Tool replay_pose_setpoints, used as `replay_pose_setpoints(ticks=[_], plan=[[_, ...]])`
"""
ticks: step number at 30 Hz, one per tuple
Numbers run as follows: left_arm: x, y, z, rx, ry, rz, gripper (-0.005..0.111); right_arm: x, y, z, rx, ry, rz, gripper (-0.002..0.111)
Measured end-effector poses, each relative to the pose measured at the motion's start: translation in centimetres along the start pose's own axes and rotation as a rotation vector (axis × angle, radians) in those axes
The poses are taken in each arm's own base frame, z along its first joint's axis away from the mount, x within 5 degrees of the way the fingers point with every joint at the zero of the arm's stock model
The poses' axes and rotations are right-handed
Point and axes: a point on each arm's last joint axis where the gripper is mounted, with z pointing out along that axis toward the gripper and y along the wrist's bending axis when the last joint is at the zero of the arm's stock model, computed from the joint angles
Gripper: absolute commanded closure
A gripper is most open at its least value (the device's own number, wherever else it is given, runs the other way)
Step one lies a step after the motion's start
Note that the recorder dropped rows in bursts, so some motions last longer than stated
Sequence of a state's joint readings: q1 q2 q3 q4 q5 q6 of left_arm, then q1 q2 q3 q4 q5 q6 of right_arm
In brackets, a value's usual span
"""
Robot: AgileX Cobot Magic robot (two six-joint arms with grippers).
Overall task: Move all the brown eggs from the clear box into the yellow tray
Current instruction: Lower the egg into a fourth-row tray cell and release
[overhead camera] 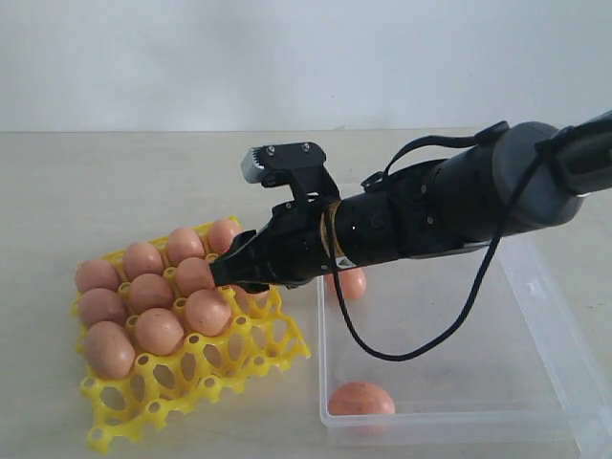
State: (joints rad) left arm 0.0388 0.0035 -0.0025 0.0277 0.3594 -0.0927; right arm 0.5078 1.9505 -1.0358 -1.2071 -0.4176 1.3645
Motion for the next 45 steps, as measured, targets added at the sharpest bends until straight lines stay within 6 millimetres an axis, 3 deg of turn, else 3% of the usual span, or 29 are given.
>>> replay_pose_setpoints(ticks=[4, 10, 16, 19, 25, 31, 45], plan=[[0.00, 0.00, 0.00, 0.000, 0.000, 0.000, 0.103, 1.05, -0.54, 0.93, 0.002, 0.034, 0.013, 0.108], [0.00, 0.00, 0.00, 0.000, 0.000, 0.000, 0.103, 1.08, -0.50, 0.97, -0.006, 0.034, -0.036, 0.106], [0.00, 0.00, 0.00, 0.000, 0.000, 0.000, 0.103, 1.08, -0.51, 0.97, -0.006, 0.033, -0.046, 0.075], [0.00, 0.00, 0.00, 0.000, 0.000, 0.000, 0.103, 1.08, -0.51, 0.97, -0.006, 0.033, -0.048, 0.068], [0.00, 0.00, 0.00, 0.000, 0.000, 0.000, 0.103, 1.08, -0.51, 0.97, -0.006, 0.033, -0.040, 0.067], [0.00, 0.00, 0.00, 0.000, 0.000, 0.000, 0.103, 1.06, -0.43, 0.97, -0.015, 0.031, -0.036, 0.055], [0.00, 0.00, 0.00, 0.000, 0.000, 0.000, 0.103, 1.05, -0.41, 0.97, -0.017, 0.031, -0.018, 0.055]])
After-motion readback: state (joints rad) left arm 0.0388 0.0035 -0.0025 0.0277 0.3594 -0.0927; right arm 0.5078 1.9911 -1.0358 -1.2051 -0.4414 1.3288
